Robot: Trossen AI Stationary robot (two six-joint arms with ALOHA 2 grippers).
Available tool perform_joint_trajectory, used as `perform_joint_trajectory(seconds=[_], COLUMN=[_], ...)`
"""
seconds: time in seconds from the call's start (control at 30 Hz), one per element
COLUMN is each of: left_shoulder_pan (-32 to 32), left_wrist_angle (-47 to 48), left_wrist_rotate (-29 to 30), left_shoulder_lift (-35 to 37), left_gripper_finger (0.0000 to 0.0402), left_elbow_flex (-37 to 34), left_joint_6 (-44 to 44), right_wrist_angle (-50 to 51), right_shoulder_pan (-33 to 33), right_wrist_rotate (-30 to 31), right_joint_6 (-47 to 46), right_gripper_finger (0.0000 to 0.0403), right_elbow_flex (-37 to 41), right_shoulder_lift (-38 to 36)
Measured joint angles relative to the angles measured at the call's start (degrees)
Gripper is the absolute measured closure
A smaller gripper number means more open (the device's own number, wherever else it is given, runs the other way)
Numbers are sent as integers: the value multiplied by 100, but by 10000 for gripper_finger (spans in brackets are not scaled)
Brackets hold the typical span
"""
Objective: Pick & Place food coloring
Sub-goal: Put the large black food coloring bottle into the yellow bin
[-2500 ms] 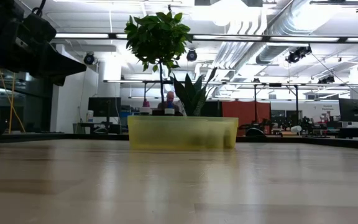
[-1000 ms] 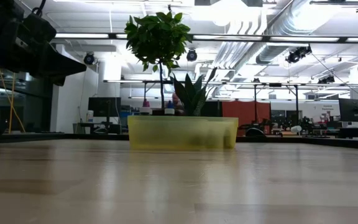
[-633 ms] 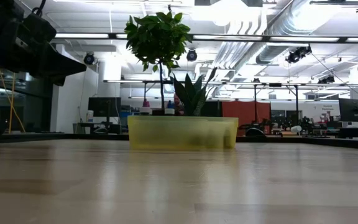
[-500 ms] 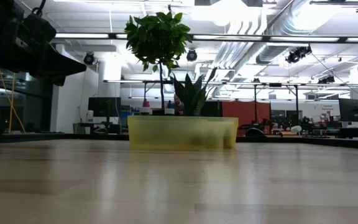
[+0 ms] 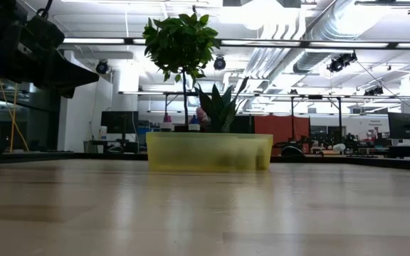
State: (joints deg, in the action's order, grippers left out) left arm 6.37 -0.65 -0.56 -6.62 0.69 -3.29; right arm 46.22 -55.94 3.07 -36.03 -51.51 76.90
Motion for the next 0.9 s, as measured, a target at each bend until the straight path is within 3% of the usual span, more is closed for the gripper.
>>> perform_joint_trajectory(seconds=[0.63, 0.9], left_shoulder_pan=[0, -1], left_wrist_angle=[0, -2], left_wrist_rotate=[0, 0], left_shoulder_lift=[0, -1], left_gripper_finger=[401, 401], left_elbow_flex=[0, 0], left_joint_6=[0, 1], right_wrist_angle=[-26, -26], right_shoulder_pan=[2, 0], right_wrist_rotate=[26, 26], right_joint_6=[2, 2], right_gripper_finger=[294, 298], right_elbow_flex=[-3, -4], right_shoulder_lift=[-2, -2])
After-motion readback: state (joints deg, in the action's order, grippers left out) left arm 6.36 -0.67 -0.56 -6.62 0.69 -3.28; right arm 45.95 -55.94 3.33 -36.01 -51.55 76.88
